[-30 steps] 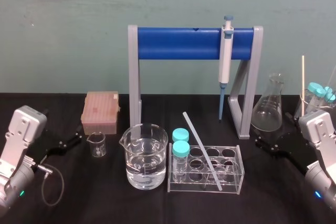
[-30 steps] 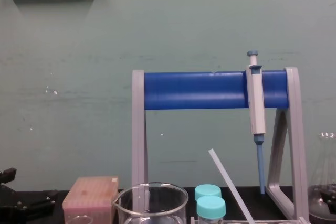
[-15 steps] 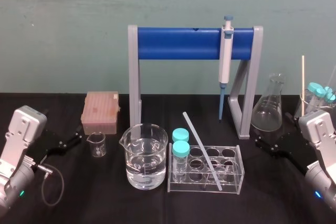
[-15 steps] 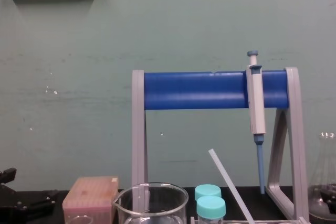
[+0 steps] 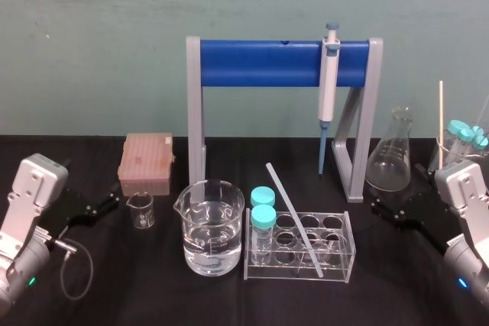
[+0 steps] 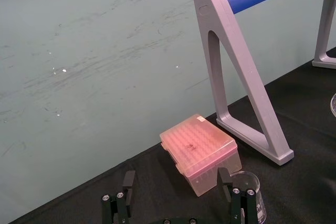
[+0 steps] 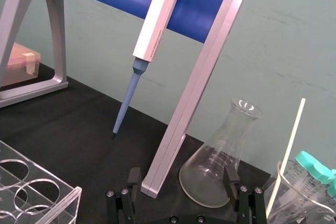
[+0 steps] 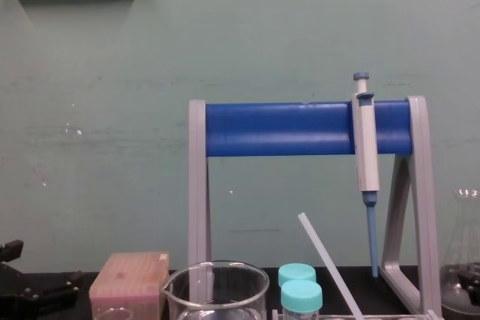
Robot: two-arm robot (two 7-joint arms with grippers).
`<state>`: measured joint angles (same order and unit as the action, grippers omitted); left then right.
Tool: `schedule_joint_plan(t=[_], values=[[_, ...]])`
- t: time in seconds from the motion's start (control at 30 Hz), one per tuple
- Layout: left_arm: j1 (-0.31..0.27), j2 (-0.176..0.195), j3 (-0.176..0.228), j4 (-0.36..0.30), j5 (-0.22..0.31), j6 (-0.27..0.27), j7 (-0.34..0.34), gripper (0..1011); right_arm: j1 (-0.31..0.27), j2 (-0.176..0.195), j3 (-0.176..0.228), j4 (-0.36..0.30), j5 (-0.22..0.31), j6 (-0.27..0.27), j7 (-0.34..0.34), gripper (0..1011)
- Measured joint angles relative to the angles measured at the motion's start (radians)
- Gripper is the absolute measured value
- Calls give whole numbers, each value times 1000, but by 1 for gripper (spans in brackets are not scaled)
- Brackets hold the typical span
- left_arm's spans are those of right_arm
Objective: Pick up the stirring rod with one hand, then place it down.
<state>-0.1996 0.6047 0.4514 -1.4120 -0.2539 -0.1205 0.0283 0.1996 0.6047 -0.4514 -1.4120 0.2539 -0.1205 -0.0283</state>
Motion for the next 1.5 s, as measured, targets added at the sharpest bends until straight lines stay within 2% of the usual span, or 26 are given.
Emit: schedule_joint_plan(t=[0.33,0.43,0.5,0.53,0.57,0.67,0.7,0.73,0.8,0.87,0.93,1.17,1.3,1.5], values=[[0,0,0,0,0,0,0,1000,0,0,1,0,0,0,2,1003],[0,0,0,0,0,0,0,1000,0,-1,15,-7,18,2,30,1003],[0,0,0,0,0,0,0,1000,-1,-5,31,-24,55,8,68,1003],[0,0,0,0,0,0,0,1000,-2,-9,46,-40,96,23,100,1003],[0,0,0,0,0,0,0,1000,-2,-9,46,-40,96,23,100,1003],[0,0,0,0,0,0,0,1000,-4,-21,80,-85,214,81,194,1003],[0,0,0,0,0,0,0,1000,-4,-21,80,-85,214,81,194,1003],[0,0,0,0,0,0,0,1000,-2,-27,88,-104,258,107,234,1003],[0,0,0,0,0,0,0,1000,3,-35,95,-127,312,145,289,1003],[0,0,0,0,0,0,0,1000,10,-44,97,-146,357,183,339,1003],[0,0,0,0,0,0,0,1000,15,-50,96,-154,377,205,367,1003],[0,0,0,0,0,0,0,1000,42,-60,60,-169,404,266,456,1003],[0,0,0,0,0,0,0,1000,67,-58,27,-159,396,286,491,1003],[0,0,0,0,0,0,0,1000,125,-73,-25,-110,364,307,519,1003]])
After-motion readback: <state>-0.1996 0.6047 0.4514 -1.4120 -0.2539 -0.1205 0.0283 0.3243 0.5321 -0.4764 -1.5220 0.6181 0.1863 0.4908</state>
